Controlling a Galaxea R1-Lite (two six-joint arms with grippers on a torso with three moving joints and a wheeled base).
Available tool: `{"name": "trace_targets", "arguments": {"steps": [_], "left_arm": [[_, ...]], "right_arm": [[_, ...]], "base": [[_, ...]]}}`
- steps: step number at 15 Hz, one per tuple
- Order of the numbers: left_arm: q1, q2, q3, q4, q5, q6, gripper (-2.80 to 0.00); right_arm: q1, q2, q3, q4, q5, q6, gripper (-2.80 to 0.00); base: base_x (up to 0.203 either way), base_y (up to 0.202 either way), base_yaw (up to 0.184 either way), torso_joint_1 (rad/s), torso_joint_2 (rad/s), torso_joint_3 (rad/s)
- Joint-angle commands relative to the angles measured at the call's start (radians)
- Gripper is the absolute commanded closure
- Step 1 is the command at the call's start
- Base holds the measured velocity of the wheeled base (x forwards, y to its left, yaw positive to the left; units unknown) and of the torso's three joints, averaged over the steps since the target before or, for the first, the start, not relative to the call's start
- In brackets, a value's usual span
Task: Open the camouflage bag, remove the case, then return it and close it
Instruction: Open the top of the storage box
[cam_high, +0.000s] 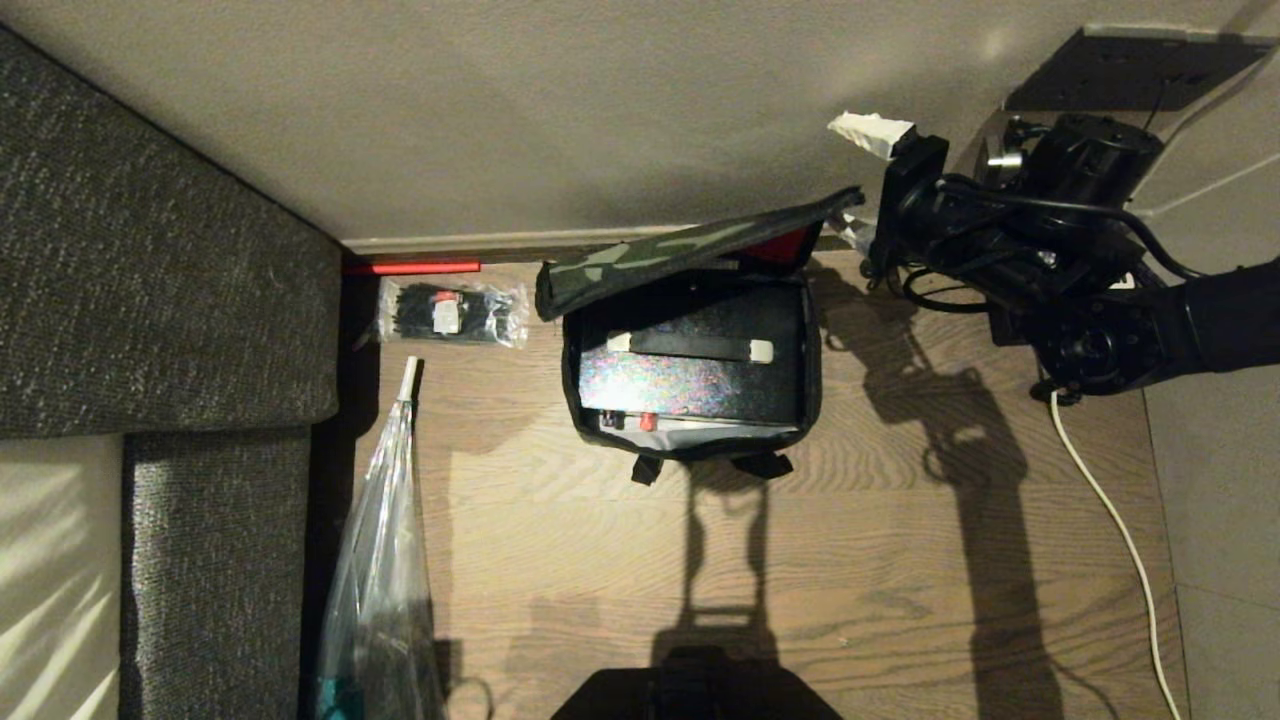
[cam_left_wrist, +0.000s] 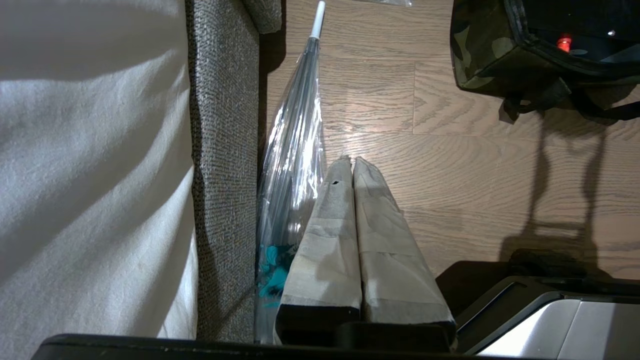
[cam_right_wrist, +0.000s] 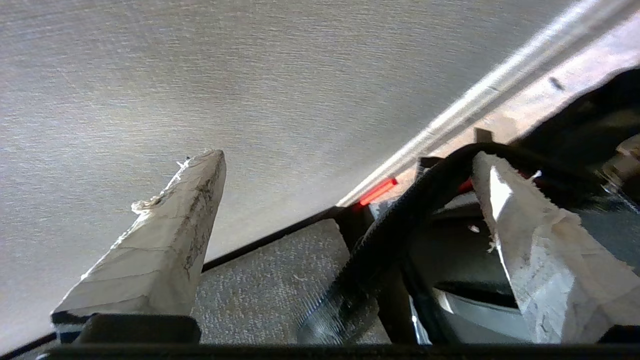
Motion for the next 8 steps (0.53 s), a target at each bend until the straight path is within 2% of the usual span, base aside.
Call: {"name": "trace_targets", "arguments": {"steps": [1, 6, 8], "left_arm": [[0.000, -0.002, 0.003, 0.000, 0.001, -0.001, 0.00], [0.000, 0.000, 0.003, 0.000, 0.001, -0.001, 0.00], [0.000, 0.000, 0.003, 0.000, 0.001, -0.001, 0.00]], "right_arm": [[-0.001, -0.006, -0.014, -0.004, 0.001, 0.005, -2.80], [-0.001, -0.017, -0.033, -0.010, 0.000, -0.010, -2.80], [-0.001, -0.019, -0.023, -0.010, 0.000, -0.056, -2.80]], "base": [[0.000, 0.000, 0.000, 0.000, 0.00, 0.000], [0.000, 0.000, 0.000, 0.000, 0.00, 0.000], [0.000, 0.000, 0.000, 0.000, 0.00, 0.000]]}}
